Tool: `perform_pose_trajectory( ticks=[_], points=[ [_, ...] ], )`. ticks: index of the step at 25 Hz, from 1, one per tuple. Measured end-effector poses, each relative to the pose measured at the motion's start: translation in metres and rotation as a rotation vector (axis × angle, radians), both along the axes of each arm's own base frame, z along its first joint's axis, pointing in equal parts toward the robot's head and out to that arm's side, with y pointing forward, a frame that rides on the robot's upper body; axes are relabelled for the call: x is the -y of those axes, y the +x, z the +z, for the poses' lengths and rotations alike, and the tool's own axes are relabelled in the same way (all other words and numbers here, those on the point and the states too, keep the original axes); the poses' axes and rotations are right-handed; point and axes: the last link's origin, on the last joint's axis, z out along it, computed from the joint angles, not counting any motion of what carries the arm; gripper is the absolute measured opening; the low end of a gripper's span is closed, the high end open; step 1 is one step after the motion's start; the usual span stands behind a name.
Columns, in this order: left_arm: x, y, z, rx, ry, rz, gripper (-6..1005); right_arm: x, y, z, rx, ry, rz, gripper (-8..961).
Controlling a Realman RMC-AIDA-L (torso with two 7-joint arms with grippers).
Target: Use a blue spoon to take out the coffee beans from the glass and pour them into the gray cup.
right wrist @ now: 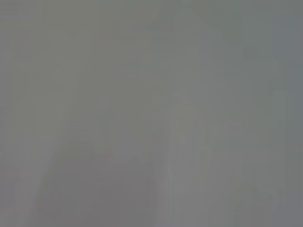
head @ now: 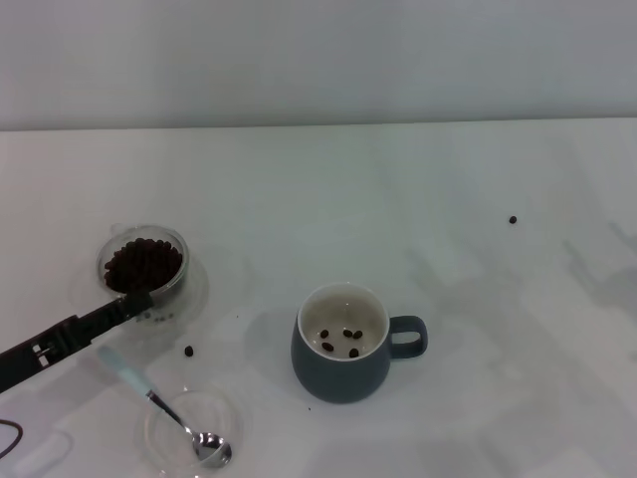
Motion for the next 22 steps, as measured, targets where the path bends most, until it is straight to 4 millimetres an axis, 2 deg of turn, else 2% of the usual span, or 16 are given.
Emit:
perform_pose_trajectory(
  ticks=[8,22],
  points=[
    [0.009,0.001,0.008,0.01,0.052,-0.012,576,0.006,-0.001,0.002,-0.005,0.012,0.02,726],
    [0.045,-0.011,0.043,0.043,0.311,-0.048,575,0.009,0.0,0.003,-0.006,0.015,0.019,726]
  ],
)
